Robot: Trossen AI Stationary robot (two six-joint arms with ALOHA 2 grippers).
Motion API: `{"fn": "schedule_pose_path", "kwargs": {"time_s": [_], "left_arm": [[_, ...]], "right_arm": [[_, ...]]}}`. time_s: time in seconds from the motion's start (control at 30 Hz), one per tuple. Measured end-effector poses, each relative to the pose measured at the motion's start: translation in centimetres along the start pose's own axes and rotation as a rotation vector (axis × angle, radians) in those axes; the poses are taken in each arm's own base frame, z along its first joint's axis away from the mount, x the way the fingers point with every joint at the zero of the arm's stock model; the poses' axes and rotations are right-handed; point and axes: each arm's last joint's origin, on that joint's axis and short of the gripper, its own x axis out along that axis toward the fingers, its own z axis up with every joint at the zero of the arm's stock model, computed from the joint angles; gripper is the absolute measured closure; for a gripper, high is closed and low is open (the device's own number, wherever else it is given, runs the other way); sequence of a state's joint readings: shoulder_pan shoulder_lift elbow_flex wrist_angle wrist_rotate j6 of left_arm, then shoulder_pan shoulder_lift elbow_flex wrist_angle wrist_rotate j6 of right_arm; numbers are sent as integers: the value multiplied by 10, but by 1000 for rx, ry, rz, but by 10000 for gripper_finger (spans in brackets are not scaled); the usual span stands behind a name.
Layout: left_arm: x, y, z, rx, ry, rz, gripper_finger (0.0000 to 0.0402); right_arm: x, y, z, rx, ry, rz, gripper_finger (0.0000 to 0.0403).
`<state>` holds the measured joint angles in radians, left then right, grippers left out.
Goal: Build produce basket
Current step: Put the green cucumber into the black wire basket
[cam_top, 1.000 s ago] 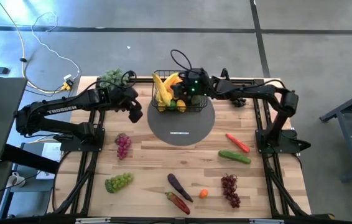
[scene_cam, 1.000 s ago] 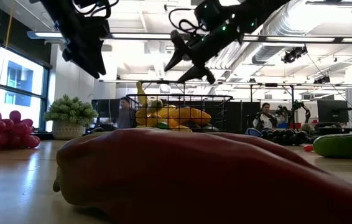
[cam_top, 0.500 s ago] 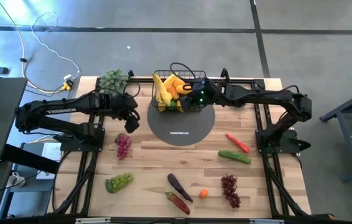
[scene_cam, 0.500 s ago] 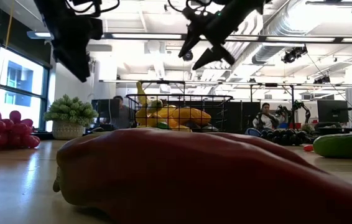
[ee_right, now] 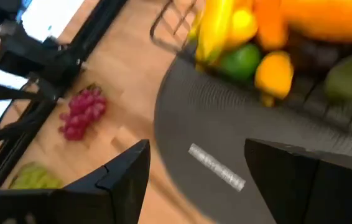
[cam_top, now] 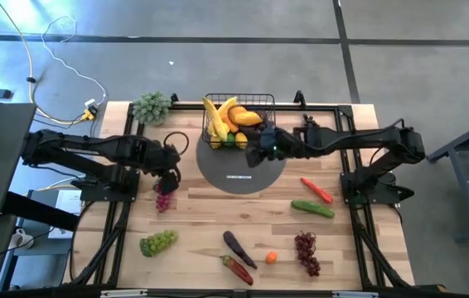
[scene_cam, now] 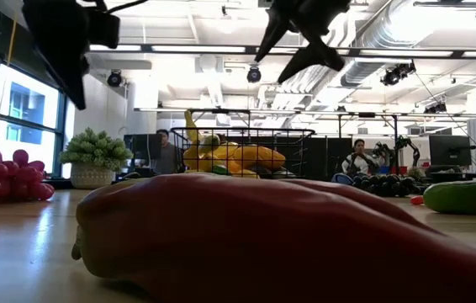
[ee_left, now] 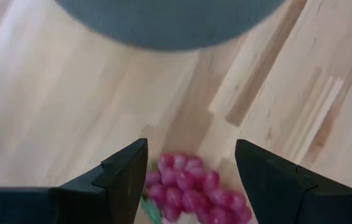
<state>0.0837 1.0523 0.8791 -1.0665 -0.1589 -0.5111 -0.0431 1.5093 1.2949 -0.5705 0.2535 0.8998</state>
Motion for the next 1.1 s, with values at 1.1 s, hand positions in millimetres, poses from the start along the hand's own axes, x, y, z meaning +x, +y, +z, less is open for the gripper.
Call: {"fn": "schedule_pose_path", "kwargs": {"time_s": [1.1], "left_arm": [[-12,-43,-36,40,-8,-48,170]], "right_arm": [[-56,22,-131,-85,443,-219,160]]}}
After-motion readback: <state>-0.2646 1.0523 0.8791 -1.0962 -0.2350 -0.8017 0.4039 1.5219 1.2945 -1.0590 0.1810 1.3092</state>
